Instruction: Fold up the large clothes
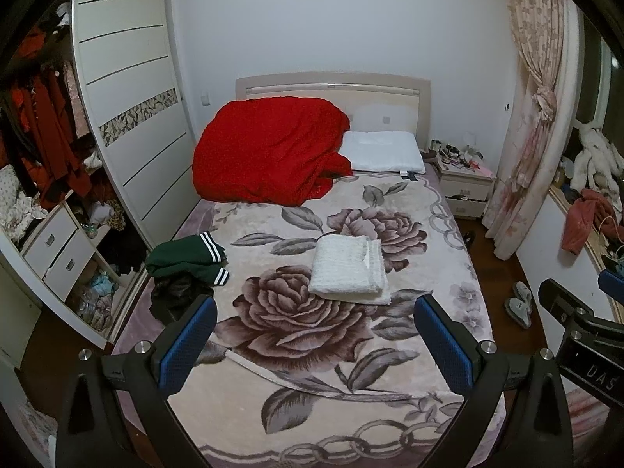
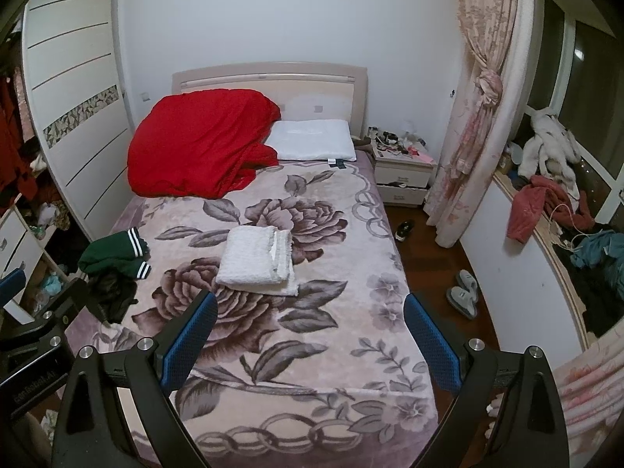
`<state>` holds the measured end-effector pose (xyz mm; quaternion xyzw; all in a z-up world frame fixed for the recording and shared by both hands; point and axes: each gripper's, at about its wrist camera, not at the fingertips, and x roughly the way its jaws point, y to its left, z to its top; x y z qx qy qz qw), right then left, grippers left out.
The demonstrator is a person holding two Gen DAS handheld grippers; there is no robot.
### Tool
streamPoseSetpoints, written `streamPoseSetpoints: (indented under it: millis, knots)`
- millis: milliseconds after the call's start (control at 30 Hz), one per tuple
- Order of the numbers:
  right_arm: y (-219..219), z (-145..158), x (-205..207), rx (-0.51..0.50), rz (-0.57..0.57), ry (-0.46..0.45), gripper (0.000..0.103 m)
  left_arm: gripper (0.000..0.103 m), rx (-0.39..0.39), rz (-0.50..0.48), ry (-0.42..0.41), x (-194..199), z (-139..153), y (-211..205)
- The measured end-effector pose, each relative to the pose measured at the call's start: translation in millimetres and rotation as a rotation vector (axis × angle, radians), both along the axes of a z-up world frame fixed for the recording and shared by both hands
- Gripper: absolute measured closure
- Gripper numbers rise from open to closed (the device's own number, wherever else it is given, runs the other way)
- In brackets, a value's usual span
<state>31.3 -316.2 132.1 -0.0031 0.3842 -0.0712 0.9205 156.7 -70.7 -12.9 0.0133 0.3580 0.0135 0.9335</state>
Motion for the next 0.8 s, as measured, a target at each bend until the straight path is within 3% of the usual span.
streamPoseSetpoints:
  millis: [800]
  knots:
    - [4.9, -3.0, 1.3, 0.01, 0.009, -0.007, 0.005, 0.0, 0.001, 0.009, -0.035, -8.1, 11.0, 9.9]
